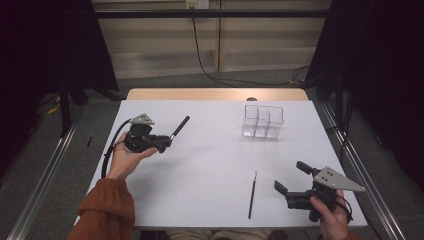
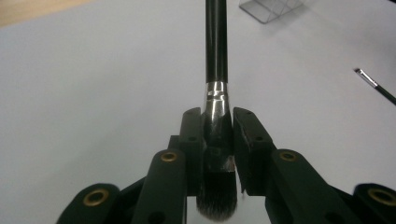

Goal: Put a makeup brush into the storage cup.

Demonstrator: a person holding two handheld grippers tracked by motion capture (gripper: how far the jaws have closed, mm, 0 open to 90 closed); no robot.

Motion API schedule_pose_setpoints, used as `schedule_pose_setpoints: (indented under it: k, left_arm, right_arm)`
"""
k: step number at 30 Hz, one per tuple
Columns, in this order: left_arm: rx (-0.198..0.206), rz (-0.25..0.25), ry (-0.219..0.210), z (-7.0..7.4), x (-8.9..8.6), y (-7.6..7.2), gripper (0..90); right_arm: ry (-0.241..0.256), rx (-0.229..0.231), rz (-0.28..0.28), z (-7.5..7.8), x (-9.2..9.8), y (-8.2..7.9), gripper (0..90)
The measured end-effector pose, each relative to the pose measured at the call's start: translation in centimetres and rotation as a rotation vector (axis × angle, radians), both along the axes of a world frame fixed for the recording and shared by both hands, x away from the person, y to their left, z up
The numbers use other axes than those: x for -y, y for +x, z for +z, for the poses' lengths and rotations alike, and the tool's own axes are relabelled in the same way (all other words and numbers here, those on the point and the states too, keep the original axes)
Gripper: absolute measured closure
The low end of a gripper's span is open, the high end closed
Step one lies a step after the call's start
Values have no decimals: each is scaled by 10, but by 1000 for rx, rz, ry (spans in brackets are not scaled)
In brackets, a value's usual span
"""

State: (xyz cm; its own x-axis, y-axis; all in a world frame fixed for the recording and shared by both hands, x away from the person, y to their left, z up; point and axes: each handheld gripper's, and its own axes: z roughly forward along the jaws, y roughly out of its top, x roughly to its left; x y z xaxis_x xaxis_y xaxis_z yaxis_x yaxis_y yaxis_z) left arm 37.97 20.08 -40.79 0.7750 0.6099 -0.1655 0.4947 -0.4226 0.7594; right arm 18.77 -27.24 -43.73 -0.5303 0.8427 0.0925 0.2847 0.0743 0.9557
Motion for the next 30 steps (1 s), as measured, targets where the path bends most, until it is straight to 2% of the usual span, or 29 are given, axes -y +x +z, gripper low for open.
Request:
schedule_pose_setpoints:
  k: [1, 4, 5, 14, 17, 23, 30]
  left_arm:
    - [15, 3, -20, 2, -1, -2, 747]
    - [31, 0, -25, 4, -2, -4, 747]
    - [45, 1, -42, 6, -2, -7, 747]
    - [79, -10, -97, 15, -2, -17, 747]
    - [86, -13, -97, 15, -1, -19, 747]
    - [101, -59, -110, 17, 1, -29, 747]
    - [110, -86, -126, 20, 4, -39, 747]
  right_arm:
    - [0, 0, 0, 0, 0, 0, 0]
    - [0, 0, 0, 0, 0, 0, 0]
    - [2, -2, -1, 0, 0, 0, 0]
    - [4, -2, -2, 0, 0, 0, 0]
    - [2, 1, 0, 0, 0, 0, 0]
    - [3, 3, 1, 0, 0, 0, 0]
    - [5, 1, 2, 0, -1, 1, 0]
